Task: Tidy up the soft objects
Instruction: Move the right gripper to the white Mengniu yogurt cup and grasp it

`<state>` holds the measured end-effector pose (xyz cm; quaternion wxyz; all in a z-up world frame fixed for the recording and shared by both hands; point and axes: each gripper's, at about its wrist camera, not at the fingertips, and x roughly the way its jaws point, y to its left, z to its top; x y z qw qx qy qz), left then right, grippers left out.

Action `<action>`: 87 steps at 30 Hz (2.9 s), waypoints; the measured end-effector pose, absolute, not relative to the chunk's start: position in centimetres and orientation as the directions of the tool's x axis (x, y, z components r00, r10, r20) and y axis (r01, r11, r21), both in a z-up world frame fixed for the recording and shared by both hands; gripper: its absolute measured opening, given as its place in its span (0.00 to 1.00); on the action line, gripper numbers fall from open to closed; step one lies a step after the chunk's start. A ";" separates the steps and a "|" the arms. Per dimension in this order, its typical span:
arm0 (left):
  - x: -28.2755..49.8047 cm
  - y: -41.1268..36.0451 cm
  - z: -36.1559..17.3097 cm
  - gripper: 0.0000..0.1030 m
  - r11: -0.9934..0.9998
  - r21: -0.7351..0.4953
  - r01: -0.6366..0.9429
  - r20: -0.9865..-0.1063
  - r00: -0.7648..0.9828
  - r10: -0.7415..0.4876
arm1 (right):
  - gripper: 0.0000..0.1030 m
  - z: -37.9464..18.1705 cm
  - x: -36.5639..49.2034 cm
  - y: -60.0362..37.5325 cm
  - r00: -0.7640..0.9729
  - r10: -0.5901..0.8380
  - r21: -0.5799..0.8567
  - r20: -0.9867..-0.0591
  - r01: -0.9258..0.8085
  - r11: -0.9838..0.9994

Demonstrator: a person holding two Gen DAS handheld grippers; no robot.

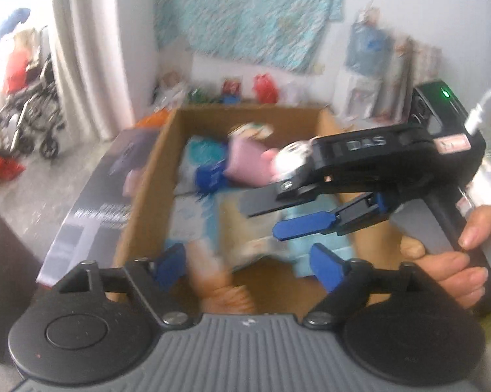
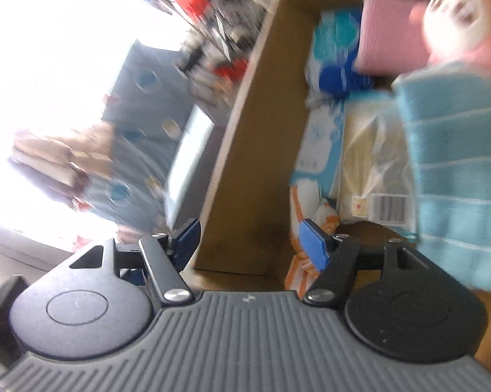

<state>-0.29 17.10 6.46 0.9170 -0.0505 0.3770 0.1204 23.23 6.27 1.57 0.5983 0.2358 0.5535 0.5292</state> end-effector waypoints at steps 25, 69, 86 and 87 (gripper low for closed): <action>9.9 -12.2 -3.7 0.67 0.876 -0.091 0.473 -0.632 0.652 -0.418 | 0.74 -4.1 15.9 -35.8 0.755 0.514 0.734 -0.407 -0.065 0.676; 20.8 -15.4 -5.6 0.30 0.928 -0.179 0.327 -0.740 0.576 -0.346 | 0.62 -9.3 24.4 -35.6 0.704 0.568 0.825 -0.427 0.047 0.563; 27.7 -11.9 -5.9 0.39 0.915 -0.364 0.176 -0.742 0.539 -0.398 | 0.62 -11.1 30.8 -34.5 0.687 0.618 0.888 -0.381 0.087 0.451; 27.7 -11.7 -5.8 0.41 0.914 -0.364 0.178 -0.736 0.546 -0.399 | 0.62 -11.3 30.9 -34.5 0.684 0.624 0.892 -0.378 0.090 0.442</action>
